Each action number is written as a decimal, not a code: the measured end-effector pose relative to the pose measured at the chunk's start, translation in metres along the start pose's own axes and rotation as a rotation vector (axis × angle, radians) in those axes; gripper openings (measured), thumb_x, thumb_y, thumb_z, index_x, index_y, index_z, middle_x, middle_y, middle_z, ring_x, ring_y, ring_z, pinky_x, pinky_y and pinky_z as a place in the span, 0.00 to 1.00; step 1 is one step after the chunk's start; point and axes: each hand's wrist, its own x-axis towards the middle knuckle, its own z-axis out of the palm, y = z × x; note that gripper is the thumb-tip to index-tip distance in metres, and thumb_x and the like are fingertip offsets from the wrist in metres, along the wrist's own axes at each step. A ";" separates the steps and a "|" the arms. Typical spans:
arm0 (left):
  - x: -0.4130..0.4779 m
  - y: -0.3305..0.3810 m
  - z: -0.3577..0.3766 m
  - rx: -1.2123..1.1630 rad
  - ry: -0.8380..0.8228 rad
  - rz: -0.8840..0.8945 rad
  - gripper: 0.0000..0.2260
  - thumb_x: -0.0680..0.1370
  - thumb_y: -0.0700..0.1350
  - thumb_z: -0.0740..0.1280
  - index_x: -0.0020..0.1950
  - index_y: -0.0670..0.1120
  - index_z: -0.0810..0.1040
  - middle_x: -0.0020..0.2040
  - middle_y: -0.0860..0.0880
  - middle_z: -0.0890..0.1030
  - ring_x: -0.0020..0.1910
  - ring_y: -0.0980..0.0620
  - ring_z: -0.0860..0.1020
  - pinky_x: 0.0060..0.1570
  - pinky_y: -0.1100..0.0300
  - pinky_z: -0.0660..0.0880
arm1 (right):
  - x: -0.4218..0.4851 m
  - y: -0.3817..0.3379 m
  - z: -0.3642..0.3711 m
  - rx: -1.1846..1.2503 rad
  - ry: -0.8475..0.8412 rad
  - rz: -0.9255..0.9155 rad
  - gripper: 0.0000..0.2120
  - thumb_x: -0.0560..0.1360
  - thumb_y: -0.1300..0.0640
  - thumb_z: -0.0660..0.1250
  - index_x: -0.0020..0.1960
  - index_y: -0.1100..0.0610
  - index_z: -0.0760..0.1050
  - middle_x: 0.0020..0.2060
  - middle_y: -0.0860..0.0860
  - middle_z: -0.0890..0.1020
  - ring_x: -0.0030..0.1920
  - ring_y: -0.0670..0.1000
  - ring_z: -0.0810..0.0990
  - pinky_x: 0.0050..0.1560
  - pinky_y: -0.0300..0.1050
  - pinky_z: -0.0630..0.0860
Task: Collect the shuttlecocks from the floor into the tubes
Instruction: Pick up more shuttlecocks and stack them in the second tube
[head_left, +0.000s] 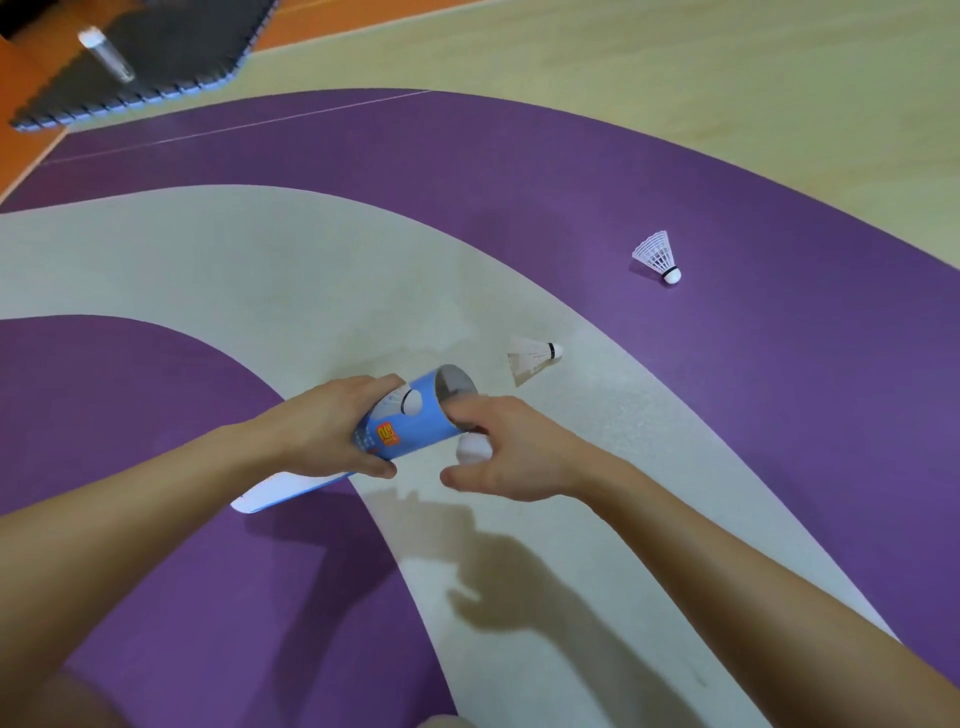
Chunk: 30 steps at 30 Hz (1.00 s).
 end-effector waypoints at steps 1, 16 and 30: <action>-0.001 -0.004 0.000 0.002 0.002 -0.015 0.25 0.70 0.55 0.85 0.54 0.60 0.71 0.50 0.57 0.80 0.48 0.55 0.78 0.44 0.57 0.75 | -0.002 0.003 -0.003 0.089 0.080 -0.013 0.18 0.73 0.58 0.74 0.62 0.48 0.81 0.49 0.43 0.83 0.44 0.49 0.82 0.46 0.46 0.81; 0.016 -0.024 -0.011 0.024 -0.026 -0.125 0.25 0.70 0.58 0.84 0.55 0.59 0.71 0.45 0.56 0.81 0.44 0.54 0.79 0.41 0.54 0.76 | 0.110 0.131 -0.037 -1.340 -0.064 -0.160 0.21 0.81 0.61 0.48 0.66 0.57 0.75 0.70 0.53 0.73 0.54 0.59 0.77 0.47 0.52 0.72; 0.049 -0.009 -0.001 0.096 0.157 -0.110 0.29 0.68 0.65 0.82 0.57 0.56 0.69 0.45 0.54 0.80 0.42 0.49 0.79 0.39 0.52 0.75 | 0.069 0.089 -0.089 0.349 0.817 0.227 0.04 0.79 0.55 0.72 0.49 0.54 0.85 0.45 0.51 0.88 0.40 0.51 0.85 0.48 0.51 0.85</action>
